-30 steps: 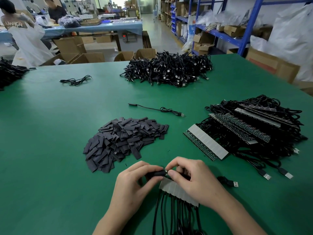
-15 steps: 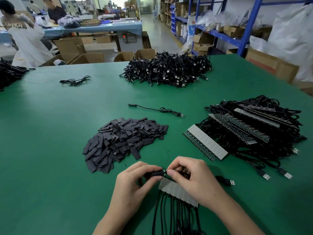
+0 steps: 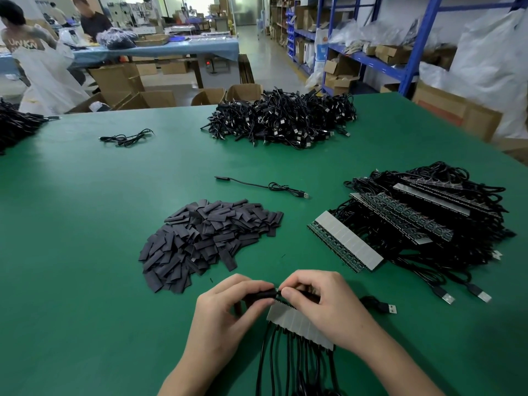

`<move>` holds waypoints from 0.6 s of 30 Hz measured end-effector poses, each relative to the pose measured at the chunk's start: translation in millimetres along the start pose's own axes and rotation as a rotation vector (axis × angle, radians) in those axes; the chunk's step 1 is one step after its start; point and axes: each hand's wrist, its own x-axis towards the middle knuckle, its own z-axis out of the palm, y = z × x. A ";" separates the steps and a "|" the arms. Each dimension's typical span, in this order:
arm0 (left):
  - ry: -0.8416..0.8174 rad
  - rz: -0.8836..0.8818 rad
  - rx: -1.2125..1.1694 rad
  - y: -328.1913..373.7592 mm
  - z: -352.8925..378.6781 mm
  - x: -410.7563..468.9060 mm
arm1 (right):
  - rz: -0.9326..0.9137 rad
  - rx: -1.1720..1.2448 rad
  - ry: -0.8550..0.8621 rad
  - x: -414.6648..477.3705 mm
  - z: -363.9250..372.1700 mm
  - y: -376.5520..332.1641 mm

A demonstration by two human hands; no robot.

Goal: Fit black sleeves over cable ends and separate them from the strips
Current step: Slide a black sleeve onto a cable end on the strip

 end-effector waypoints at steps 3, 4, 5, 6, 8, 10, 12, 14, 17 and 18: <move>0.004 0.039 0.046 -2.0 0.9 -0.1 | 0.009 -0.016 -0.007 0.3 0.6 0.6; 0.003 0.059 0.082 -3.2 0.9 -0.2 | 0.012 -0.021 -0.011 0.4 1.0 1.0; 0.001 0.084 0.128 -4.1 0.9 -0.2 | 0.014 -0.021 -0.014 0.6 1.5 1.2; -0.001 0.113 0.174 -4.7 0.8 0.1 | 0.017 -0.018 -0.017 0.7 1.8 1.4; -0.009 0.164 0.228 -5.1 1.2 0.6 | 0.019 -0.011 -0.022 0.5 2.4 1.6; -0.017 0.179 0.230 -3.7 1.9 1.2 | 0.013 -0.010 -0.025 0.1 3.3 0.2; -0.004 0.129 0.187 -1.0 1.9 1.8 | 0.012 0.008 -0.017 0.3 3.2 -1.6; 0.041 0.056 0.138 0.8 1.6 1.8 | 0.013 0.030 0.005 0.5 2.0 -2.6; 0.167 -0.026 0.102 1.3 0.2 1.7 | 0.024 0.070 0.047 0.8 0.9 -3.3; 0.206 -0.046 0.094 1.0 0.1 1.8 | 0.031 0.085 0.060 0.7 0.7 -3.0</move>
